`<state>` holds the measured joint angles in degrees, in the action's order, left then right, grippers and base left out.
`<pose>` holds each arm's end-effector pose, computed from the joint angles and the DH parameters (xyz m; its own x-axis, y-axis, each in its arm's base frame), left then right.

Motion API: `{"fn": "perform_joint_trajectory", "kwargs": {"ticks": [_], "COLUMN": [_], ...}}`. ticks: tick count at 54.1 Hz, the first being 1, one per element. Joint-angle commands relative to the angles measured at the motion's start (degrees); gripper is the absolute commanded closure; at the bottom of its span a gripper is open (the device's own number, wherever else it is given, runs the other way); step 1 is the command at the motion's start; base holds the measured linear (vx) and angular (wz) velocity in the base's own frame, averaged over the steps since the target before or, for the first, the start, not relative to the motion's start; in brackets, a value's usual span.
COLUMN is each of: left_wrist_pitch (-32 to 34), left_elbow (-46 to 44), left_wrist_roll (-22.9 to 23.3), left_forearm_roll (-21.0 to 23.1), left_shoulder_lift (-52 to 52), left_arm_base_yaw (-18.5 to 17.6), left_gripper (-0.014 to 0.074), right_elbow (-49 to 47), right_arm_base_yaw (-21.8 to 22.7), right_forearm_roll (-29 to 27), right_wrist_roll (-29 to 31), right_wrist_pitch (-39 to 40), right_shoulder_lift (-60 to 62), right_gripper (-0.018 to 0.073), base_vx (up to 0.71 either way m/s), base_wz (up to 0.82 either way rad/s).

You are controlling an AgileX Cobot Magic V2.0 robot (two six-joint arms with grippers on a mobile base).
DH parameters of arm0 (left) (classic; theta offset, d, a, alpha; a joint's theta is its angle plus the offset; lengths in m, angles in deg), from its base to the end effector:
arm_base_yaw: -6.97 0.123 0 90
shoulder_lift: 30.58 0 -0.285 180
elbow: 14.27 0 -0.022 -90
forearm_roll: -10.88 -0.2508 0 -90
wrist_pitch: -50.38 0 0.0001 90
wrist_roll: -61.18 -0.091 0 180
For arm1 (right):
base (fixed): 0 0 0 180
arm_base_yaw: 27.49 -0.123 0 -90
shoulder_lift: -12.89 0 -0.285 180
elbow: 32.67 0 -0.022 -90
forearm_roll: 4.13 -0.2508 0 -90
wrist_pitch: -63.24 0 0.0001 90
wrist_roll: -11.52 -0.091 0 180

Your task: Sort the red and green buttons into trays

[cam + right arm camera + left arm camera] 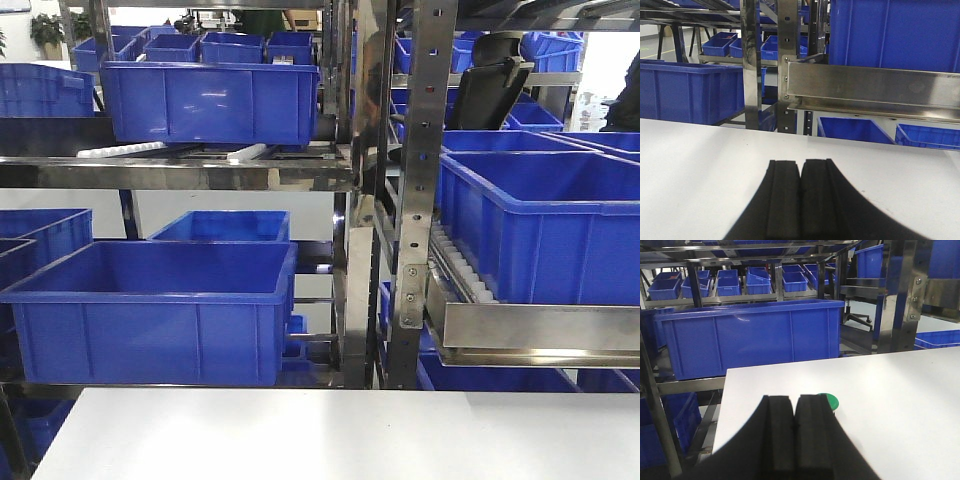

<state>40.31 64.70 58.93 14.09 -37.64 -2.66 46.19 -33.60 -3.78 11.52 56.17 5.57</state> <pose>0.0554 -0.0103 0.1876 -0.1073 0.0021 -0.9942 0.1752 0.9844 -0.0168 0.0566 0.0060 0.1927 -0.0557 -0.0121 -0.9984 -0.1060 0.9943 -0.0061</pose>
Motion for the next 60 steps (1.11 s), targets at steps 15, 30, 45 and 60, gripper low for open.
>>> {"fn": "perform_joint_trajectory", "kwargs": {"ticks": [15,30,45,60], "left_wrist_pitch": [4.67,4.74,16.17,22.88], "left_elbow": [0.25,0.25,-0.44,-15.47], "left_wrist_roll": [0.46,0.46,0.46,1.24], "left_forearm_roll": [0.10,0.10,0.10,4.57], "left_shoulder_lift": [0.79,0.79,0.79,-5.74], "left_arm_base_yaw": [-0.06,-0.06,-0.06,-0.06], "left_gripper": [0.0599,0.0599,0.0599,0.0599], "right_elbow": [0.41,0.41,-0.73,-23.90], "right_arm_base_yaw": [0.23,0.23,0.23,0.23], "right_forearm_roll": [0.35,0.35,-2.24,-3.12], "right_wrist_roll": [0.33,0.00,-0.93,8.94], "right_wrist_pitch": [4.92,5.04,22.77,15.10], "right_shoulder_lift": [0.74,0.74,0.74,-7.95], "right_gripper": [0.0572,0.0572,0.0572,0.0572], "base_vx": [0.00,0.00,0.00,0.00], "base_wz": [0.00,0.00,0.00,0.00]}}
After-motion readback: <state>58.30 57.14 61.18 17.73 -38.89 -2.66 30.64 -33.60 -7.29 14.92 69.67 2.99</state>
